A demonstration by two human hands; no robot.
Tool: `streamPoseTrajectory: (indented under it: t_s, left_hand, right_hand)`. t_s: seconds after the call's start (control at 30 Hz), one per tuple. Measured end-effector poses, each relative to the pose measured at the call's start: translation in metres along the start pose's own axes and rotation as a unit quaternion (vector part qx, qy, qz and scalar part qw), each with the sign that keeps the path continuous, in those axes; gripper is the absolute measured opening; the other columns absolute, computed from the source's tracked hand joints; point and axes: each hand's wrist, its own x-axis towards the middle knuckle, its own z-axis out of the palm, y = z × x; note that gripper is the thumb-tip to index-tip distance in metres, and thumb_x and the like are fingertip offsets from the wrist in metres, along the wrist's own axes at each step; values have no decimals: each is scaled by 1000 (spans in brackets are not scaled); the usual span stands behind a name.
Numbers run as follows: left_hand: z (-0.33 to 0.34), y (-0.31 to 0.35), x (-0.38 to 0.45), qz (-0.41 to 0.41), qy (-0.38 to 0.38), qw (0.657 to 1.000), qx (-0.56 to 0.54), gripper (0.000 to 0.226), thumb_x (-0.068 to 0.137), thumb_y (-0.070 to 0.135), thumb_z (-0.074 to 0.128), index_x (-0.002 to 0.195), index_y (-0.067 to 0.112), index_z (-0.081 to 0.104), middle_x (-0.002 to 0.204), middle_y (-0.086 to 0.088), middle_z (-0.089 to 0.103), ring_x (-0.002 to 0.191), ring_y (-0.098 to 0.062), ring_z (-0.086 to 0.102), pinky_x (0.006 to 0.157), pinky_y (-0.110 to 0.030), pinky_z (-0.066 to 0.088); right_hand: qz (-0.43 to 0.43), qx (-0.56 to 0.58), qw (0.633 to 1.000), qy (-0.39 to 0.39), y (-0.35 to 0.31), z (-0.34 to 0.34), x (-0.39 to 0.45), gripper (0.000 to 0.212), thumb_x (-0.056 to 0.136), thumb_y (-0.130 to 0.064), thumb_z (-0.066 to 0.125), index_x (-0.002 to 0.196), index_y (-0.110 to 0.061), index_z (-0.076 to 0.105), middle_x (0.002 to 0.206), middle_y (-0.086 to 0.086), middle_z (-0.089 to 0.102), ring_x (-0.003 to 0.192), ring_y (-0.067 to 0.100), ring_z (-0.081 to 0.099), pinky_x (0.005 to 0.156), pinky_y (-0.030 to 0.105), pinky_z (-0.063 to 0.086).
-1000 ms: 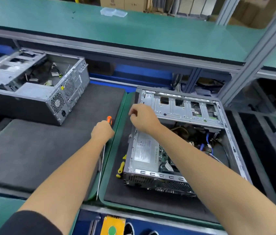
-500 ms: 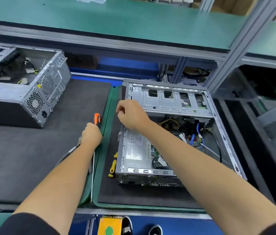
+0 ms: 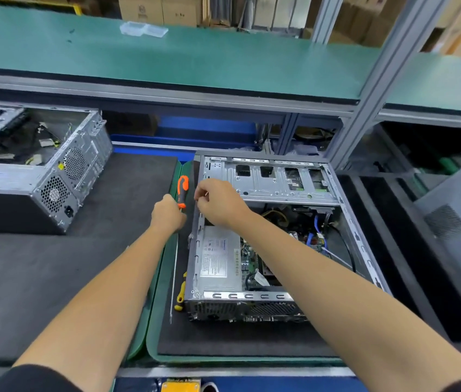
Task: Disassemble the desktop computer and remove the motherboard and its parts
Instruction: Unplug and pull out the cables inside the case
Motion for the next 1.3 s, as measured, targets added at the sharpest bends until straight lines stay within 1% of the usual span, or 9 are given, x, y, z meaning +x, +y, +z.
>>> streamPoseTrajectory:
  t_s: [0.17, 0.33, 0.5, 0.57, 0.67, 0.8, 0.97, 1.13, 1.3]
  left_hand:
    - [4, 11, -2, 13, -22, 996, -82, 17, 88, 13, 62, 76, 1, 59, 73, -10, 54, 80, -31, 50, 65, -30, 38]
    - [-30, 37, 2, -7, 140, 971, -196, 23, 84, 2, 53, 107, 5, 59, 108, -15, 60, 91, -25, 53, 69, -29, 41]
    - [-60, 112, -24, 190, 247, 913, -263, 20, 86, -4, 48, 93, 9, 62, 81, 10, 56, 81, -13, 51, 69, -15, 42]
    - [-61, 140, -37, 258, 233, 891, -293, 20, 86, -5, 50, 94, 7, 64, 75, 8, 57, 76, -12, 54, 64, -11, 41]
    - [-61, 174, -53, 336, 200, 860, -328, 16, 84, -6, 54, 91, 4, 65, 79, 1, 63, 73, -12, 60, 66, -18, 49]
    - [-59, 204, -58, 343, 134, 839, -400, 19, 85, -5, 57, 82, 14, 56, 81, -9, 64, 76, -29, 64, 67, -34, 54]
    - [-48, 214, -64, 338, 51, 848, -405, 6, 88, -3, 59, 86, 3, 58, 78, -14, 64, 67, -25, 63, 59, -34, 55]
    - [-49, 208, -59, 261, -42, 865, -426, 21, 95, 7, 55, 75, 6, 57, 62, -7, 60, 47, -15, 56, 44, -23, 43]
    - [-50, 173, -38, 188, -23, 910, -370, 27, 95, 7, 52, 69, 5, 60, 56, -6, 58, 40, -12, 54, 41, -22, 39]
  right_hand:
    - [22, 8, 999, 43, 23, -26, -4, 21, 87, -2, 47, 92, -7, 67, 87, 2, 62, 77, 17, 53, 67, 27, 42]
    - [55, 27, 994, 94, 47, -56, 2, 20, 86, -1, 48, 86, -9, 67, 66, -12, 52, 60, 7, 49, 60, 22, 38]
    - [37, 83, 984, 155, 36, -72, 14, 15, 91, -9, 50, 86, -12, 64, 73, -7, 57, 64, 8, 49, 55, 19, 36]
    - [27, 124, 972, 196, 25, -88, 21, 12, 93, -18, 52, 86, -14, 61, 75, -7, 57, 67, 9, 49, 53, 13, 35]
    - [10, 244, 942, 230, 11, -123, 29, 14, 95, -24, 52, 92, -12, 59, 78, -4, 58, 68, 12, 50, 62, 25, 42]
    - [-73, 343, 905, 242, 4, -161, 21, 12, 97, -18, 51, 87, -12, 55, 72, -4, 54, 54, 4, 47, 47, 20, 39]
    - [-34, 213, 938, 270, 20, -175, 23, 25, 96, -24, 52, 74, -13, 50, 66, -3, 49, 60, 13, 43, 56, 26, 37]
    - [28, 231, 950, 207, 29, -168, 28, 38, 96, -29, 52, 61, -15, 46, 52, -2, 47, 45, 13, 40, 51, 25, 33]
    - [66, 148, 982, 98, 32, -138, 32, 31, 94, -30, 54, 83, -2, 64, 71, 6, 60, 56, 17, 50, 59, 30, 43]
